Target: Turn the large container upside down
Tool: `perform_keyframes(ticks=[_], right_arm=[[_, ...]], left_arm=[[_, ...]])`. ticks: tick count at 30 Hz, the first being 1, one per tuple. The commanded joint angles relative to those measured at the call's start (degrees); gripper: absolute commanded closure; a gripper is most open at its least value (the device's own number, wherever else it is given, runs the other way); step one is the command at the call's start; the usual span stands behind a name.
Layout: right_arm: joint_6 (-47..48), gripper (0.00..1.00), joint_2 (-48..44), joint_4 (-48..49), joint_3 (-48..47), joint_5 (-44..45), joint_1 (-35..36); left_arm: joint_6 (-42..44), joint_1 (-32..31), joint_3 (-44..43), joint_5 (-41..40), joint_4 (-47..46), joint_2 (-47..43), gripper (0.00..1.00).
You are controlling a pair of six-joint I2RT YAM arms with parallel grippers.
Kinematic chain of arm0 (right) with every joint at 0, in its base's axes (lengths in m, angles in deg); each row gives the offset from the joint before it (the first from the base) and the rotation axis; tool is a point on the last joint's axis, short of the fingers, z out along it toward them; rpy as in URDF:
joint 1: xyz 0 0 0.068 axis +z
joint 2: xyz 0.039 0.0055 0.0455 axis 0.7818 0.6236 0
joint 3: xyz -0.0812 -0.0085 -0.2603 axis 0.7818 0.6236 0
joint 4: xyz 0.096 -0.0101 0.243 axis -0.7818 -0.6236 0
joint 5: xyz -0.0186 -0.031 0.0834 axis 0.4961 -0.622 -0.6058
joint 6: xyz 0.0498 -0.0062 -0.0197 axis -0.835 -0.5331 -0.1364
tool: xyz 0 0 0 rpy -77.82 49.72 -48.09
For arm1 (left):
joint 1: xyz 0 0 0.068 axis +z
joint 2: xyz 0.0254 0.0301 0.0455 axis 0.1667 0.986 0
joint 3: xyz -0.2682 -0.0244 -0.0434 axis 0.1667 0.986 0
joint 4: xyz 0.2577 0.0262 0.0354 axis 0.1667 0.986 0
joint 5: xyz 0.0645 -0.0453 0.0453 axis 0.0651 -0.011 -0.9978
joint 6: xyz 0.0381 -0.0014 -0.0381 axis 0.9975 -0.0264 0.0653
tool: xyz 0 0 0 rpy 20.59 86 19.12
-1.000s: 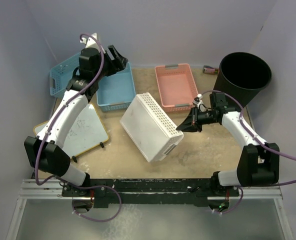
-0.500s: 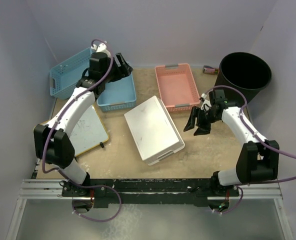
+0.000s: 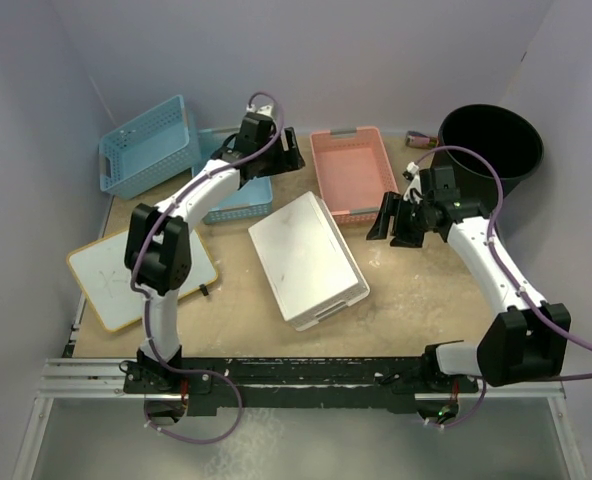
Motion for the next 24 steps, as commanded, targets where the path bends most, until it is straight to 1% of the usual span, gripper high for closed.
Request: perform_keyframes(ticks=[1, 5, 7, 10, 13, 15, 17, 20, 22, 24], right_arm=[[-1.33, 0.31, -0.26, 1.99, -1.35, 3.67, 0.6], [-0.54, 0.3, 0.06, 1.38, -2.33, 8.01, 0.56], [-0.42, 0.3, 0.74, 2.03, -3.18, 9.4, 0.6], [0.0, 0.3, 2.87, 2.85, -5.63, 9.65, 0.6], [-0.09, 0.3, 5.39, 4.47, -8.33, 9.53, 0.92], [-0.01, 0.3, 6.79, 5.77, -10.12, 11.0, 2.36], [0.82, 0.3, 8.6, 6.77, -12.75, 14.81, 6.1], [2.01, 0.29, 12.89, 8.29, -17.26, 18.63, 10.59], [2.46, 0.29, 16.36, 9.7, -20.43, 19.85, 13.15], [3.44, 0.29, 20.37, 11.15, -24.31, 23.5, 16.12]], left_arm=[[4.53, -3.31, -4.59, 5.1, 5.1, 0.89, 0.26], [8.55, -5.23, -0.46, 9.78, 8.91, -2.45, 0.26], [9.97, -5.9, 0.3, 11.3, 12.29, -3.85, 0.26], [11.78, -6.82, 2.85, 12.52, 15.41, -6.28, 0.26], [11.95, -7.33, 7.89, 13.25, 16.34, -9.31, 0.26], [12.01, -7.5, 10.87, 13.42, 16.94, -11.5, 0.26], [12.23, -7.53, 13.29, 13.63, 18.1, -13.69, 0.26], [12.23, -7.53, 15.88, 11.63, 20.07, -16.54, 0.26], [12.03, -7.5, 15.99, 8.24, 21.21, -18.34, 0.26], [11.06, -7.27, 15.66, 3.94, 20.63, -21.06, 0.26]])
